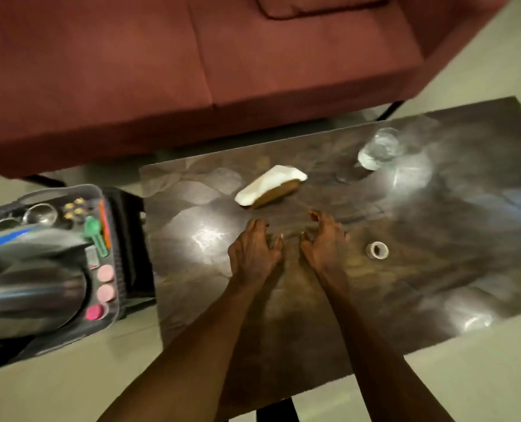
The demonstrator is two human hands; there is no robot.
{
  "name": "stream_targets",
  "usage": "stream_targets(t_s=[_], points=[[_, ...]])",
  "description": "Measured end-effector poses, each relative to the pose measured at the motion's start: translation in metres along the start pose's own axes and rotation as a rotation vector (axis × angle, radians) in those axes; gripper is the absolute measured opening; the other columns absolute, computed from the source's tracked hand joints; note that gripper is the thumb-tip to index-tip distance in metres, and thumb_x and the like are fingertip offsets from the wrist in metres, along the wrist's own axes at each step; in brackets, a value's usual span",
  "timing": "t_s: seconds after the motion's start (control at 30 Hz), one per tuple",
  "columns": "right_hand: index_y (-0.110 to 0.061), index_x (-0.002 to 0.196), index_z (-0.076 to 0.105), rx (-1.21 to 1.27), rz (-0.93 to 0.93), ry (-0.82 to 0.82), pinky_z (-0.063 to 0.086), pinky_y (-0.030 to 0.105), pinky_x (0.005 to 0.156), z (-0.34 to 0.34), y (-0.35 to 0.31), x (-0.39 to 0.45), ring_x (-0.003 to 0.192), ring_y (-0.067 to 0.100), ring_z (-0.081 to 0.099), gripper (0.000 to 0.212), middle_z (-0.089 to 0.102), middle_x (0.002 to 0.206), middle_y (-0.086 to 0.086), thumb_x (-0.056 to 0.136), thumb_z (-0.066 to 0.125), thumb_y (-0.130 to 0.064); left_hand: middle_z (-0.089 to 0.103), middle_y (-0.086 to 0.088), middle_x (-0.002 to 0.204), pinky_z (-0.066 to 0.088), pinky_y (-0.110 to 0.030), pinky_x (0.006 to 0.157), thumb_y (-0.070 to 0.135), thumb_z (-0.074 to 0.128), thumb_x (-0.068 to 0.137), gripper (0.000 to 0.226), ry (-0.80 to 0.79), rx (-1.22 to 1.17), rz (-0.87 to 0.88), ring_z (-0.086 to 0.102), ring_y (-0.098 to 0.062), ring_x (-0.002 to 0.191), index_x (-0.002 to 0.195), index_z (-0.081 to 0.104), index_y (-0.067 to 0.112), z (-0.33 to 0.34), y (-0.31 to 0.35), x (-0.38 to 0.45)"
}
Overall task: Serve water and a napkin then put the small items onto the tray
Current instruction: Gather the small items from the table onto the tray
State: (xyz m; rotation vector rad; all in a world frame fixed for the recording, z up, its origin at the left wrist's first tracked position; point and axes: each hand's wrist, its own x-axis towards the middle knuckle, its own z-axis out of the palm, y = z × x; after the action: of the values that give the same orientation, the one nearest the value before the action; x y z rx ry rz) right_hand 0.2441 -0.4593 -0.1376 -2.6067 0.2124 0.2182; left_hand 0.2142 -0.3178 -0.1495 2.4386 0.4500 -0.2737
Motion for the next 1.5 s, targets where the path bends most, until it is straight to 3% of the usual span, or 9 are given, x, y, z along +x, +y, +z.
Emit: stream_targets(t_s=[0.17, 0.33, 0.53, 0.7, 0.87, 1.0, 1.13, 1.27, 1.5], points=[[-0.018, 0.132, 0.054, -0.092, 0.146, 0.051, 0.039, 0.045, 0.097, -0.045, 0.09, 0.016, 0.115, 0.038, 0.051, 0.059, 0.059, 0.126, 0.011, 0.074, 0.068, -0.021, 0.055, 0.006, 0.128, 0.046, -0.043, 0.097, 0.053, 0.06, 0.083, 0.047, -0.127, 0.042, 0.092, 0.057, -0.021, 0.115, 0.123, 0.052, 0.028, 0.044, 0.049, 0.011], [-0.018, 0.139, 0.049, -0.018, 0.191, 0.009, 0.045, 0.045, 0.098, -0.051, 0.158, 0.023, 0.115, 0.037, 0.051, 0.072, 0.053, 0.128, 0.014, 0.073, 0.076, -0.024, 0.053, 0.003, 0.13, 0.047, -0.044, 0.097, 0.052, 0.068, 0.079, 0.055, -0.286, 0.112, 0.16, 0.057, -0.023, 0.116, 0.124, 0.052, 0.025, 0.082, 0.09, 0.017], [-0.026, 0.135, 0.054, -0.021, 0.227, -0.034, 0.05, 0.045, 0.09, -0.032, 0.178, 0.025, 0.109, 0.036, 0.056, 0.06, 0.057, 0.12, 0.012, 0.079, 0.073, -0.028, 0.055, 0.004, 0.125, 0.049, -0.042, 0.092, 0.053, 0.067, 0.081, 0.049, -0.255, 0.236, 0.21, 0.059, -0.024, 0.11, 0.117, 0.052, 0.024, 0.096, 0.099, 0.018], [-0.017, 0.128, 0.059, 0.031, 0.188, -0.004, 0.049, 0.041, 0.089, -0.029, 0.173, 0.026, 0.105, 0.035, 0.057, 0.052, 0.058, 0.114, 0.012, 0.079, 0.074, -0.022, 0.055, 0.001, 0.127, 0.05, -0.041, 0.09, 0.05, 0.065, 0.084, 0.049, -0.238, 0.298, 0.193, 0.06, -0.024, 0.11, 0.122, 0.05, 0.023, 0.082, 0.078, 0.025], [-0.012, 0.111, 0.057, 0.093, 0.075, 0.031, 0.049, 0.035, 0.076, -0.023, 0.129, 0.022, 0.093, 0.027, 0.061, 0.044, 0.064, 0.103, 0.007, 0.076, 0.076, -0.03, 0.056, 0.001, 0.126, 0.051, -0.04, 0.088, 0.045, 0.066, 0.085, 0.045, -0.197, 0.299, 0.12, 0.06, -0.023, 0.109, 0.121, 0.052, 0.022, 0.048, 0.042, 0.023], [-0.016, 0.107, 0.059, 0.116, -0.081, 0.02, 0.051, 0.041, 0.081, -0.004, 0.066, 0.007, 0.095, 0.026, 0.061, 0.041, 0.064, 0.103, 0.005, 0.072, 0.077, -0.026, 0.056, 0.002, 0.124, 0.049, -0.037, 0.08, 0.044, 0.06, 0.089, 0.042, -0.113, 0.364, 0.088, 0.061, -0.023, 0.108, 0.124, 0.053, 0.022, 0.009, 0.0, 0.007], [-0.015, 0.112, 0.06, 0.079, -0.245, -0.053, 0.046, 0.035, 0.084, 0.022, -0.006, -0.017, 0.099, 0.025, 0.059, 0.042, 0.065, 0.107, 0.005, 0.074, 0.078, -0.024, 0.057, 0.002, 0.123, 0.05, -0.036, 0.08, 0.041, 0.06, 0.089, 0.041, -0.016, 0.356, -0.009, 0.062, -0.023, 0.107, 0.125, 0.054, 0.022, -0.039, -0.053, -0.013], [-0.013, 0.111, 0.062, 0.122, -0.398, -0.149, 0.046, 0.037, 0.083, 0.059, -0.077, -0.049, 0.098, 0.028, 0.059, 0.042, 0.065, 0.106, 0.007, 0.073, 0.079, -0.021, 0.057, 0.002, 0.121, 0.049, -0.036, 0.077, 0.041, 0.059, 0.088, 0.039, 0.086, 0.331, -0.123, 0.063, -0.024, 0.104, 0.122, 0.055, 0.022, -0.089, -0.111, -0.04], [-0.021, 0.114, 0.057, 0.21, -0.64, -0.376, 0.038, 0.014, 0.082, 0.11, -0.189, -0.104, 0.099, 0.011, 0.053, 0.042, 0.056, 0.108, -0.006, 0.076, 0.074, -0.015, 0.059, -0.003, 0.113, 0.049, -0.038, 0.075, 0.042, 0.059, 0.086, 0.037, 0.233, 0.3, -0.309, 0.064, -0.027, 0.1, 0.115, 0.056, 0.019, -0.161, -0.2, -0.093]])
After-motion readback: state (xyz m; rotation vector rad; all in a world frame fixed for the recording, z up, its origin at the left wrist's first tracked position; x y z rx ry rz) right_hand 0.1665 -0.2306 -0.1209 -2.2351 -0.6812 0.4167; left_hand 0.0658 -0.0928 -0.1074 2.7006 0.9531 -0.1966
